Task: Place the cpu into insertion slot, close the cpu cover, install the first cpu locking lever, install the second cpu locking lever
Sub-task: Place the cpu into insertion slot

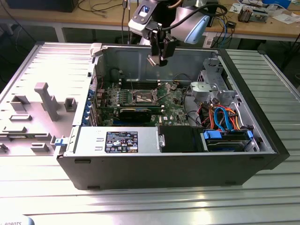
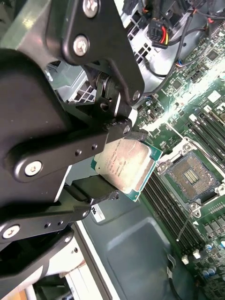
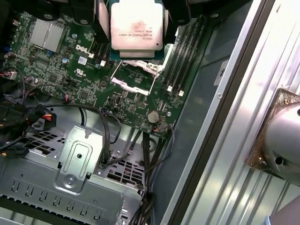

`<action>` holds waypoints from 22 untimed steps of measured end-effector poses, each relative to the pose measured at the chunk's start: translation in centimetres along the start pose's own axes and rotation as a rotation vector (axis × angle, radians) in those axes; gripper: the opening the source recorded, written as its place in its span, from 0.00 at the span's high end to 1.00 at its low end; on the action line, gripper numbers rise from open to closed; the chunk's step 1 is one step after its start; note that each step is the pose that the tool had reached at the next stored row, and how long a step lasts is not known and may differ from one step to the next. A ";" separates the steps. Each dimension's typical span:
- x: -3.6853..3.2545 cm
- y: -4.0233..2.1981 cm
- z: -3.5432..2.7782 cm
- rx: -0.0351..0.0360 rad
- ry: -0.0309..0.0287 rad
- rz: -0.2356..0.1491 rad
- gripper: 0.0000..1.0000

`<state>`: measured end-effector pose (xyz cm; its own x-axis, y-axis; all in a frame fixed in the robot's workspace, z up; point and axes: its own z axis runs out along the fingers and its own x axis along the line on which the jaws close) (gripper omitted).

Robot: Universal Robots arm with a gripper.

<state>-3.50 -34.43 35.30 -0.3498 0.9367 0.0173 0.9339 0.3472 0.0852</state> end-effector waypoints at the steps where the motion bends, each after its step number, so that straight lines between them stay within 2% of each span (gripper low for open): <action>1: 0.00 0.00 0.00 0.0000 -0.0003 0.003 0.46; 16: 0.00 0.00 0.01 -0.0003 -0.0007 0.009 0.46; 18: 0.01 -0.01 0.03 -0.0005 -0.0015 0.018 0.46; 22: 0.01 -0.01 0.06 -0.0012 -0.0050 0.060 0.46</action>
<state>-3.51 -34.43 35.24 -0.2925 0.9561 0.0175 0.9532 0.2901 0.0854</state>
